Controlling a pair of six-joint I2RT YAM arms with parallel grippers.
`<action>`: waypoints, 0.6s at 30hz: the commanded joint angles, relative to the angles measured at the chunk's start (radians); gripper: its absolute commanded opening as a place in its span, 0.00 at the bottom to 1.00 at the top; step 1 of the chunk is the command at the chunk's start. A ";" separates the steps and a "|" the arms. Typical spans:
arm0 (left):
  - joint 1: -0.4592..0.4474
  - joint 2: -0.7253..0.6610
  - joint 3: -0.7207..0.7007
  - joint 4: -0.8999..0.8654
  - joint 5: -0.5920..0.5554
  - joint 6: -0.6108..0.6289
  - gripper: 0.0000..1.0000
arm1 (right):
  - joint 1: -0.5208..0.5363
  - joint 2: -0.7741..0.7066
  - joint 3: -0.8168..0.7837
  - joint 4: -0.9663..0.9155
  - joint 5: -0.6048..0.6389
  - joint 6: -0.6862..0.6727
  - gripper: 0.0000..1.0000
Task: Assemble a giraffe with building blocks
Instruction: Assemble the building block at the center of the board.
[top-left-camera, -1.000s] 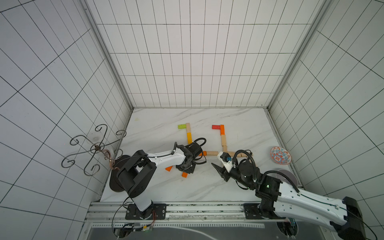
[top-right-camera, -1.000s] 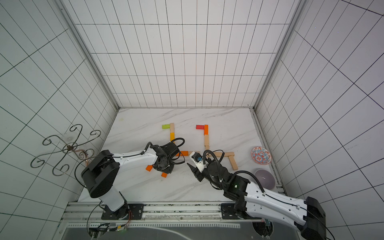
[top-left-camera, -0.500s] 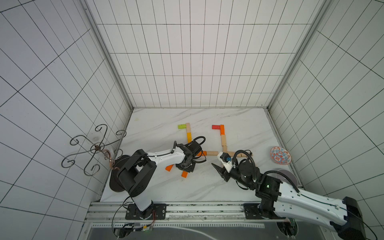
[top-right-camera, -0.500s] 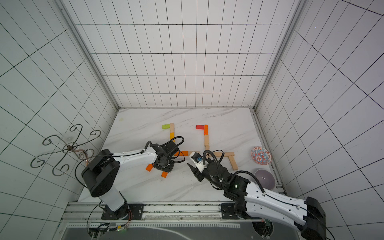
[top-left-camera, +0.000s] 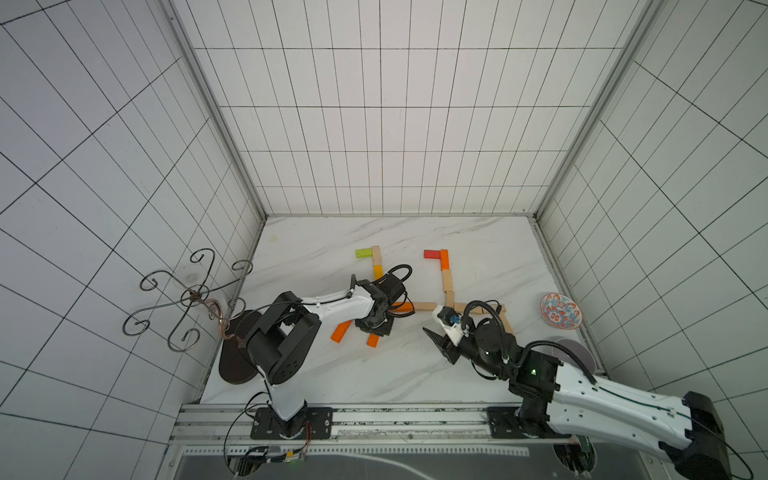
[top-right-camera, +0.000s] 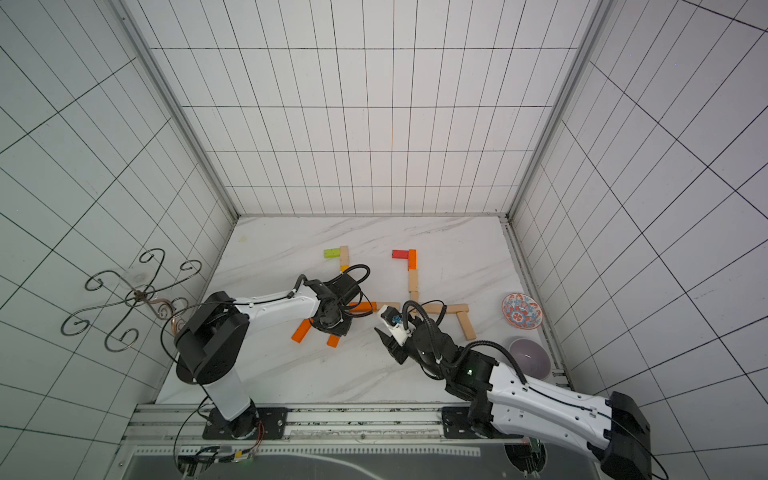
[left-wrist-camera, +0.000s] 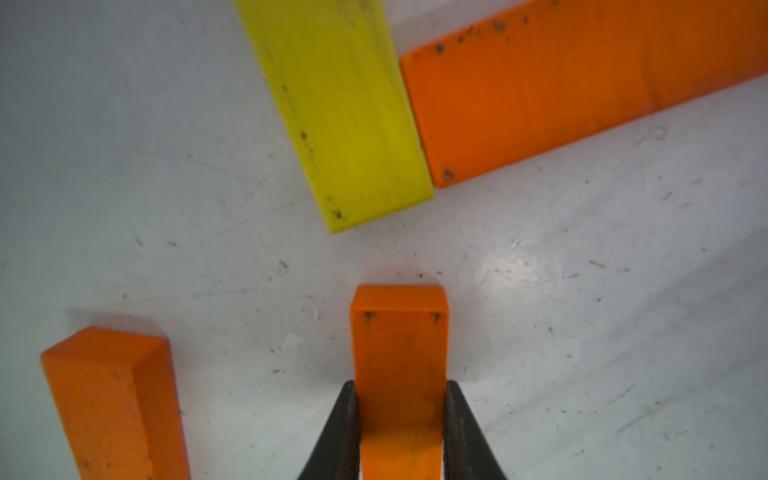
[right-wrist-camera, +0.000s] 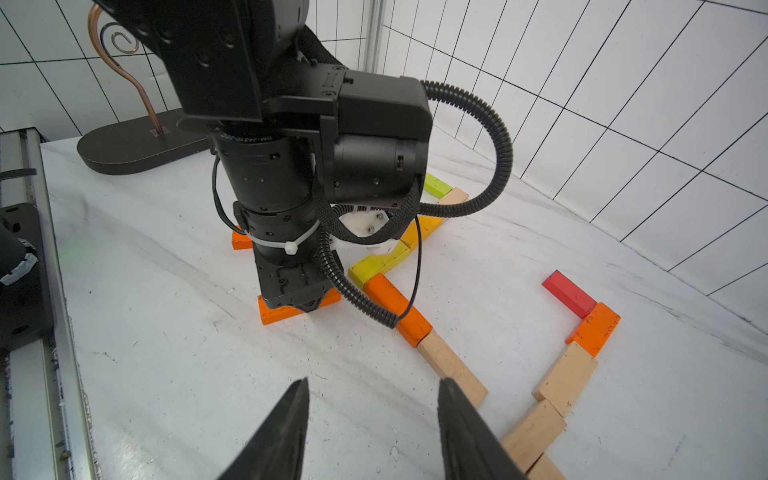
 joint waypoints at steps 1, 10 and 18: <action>0.011 0.024 0.028 0.026 0.007 0.009 0.18 | 0.003 -0.006 -0.032 0.003 0.022 -0.004 0.51; 0.028 0.039 0.041 0.028 0.002 -0.011 0.18 | 0.002 -0.016 -0.035 -0.001 0.026 -0.004 0.51; 0.029 0.049 0.057 0.033 0.018 -0.009 0.22 | 0.002 -0.012 -0.035 -0.001 0.027 -0.005 0.51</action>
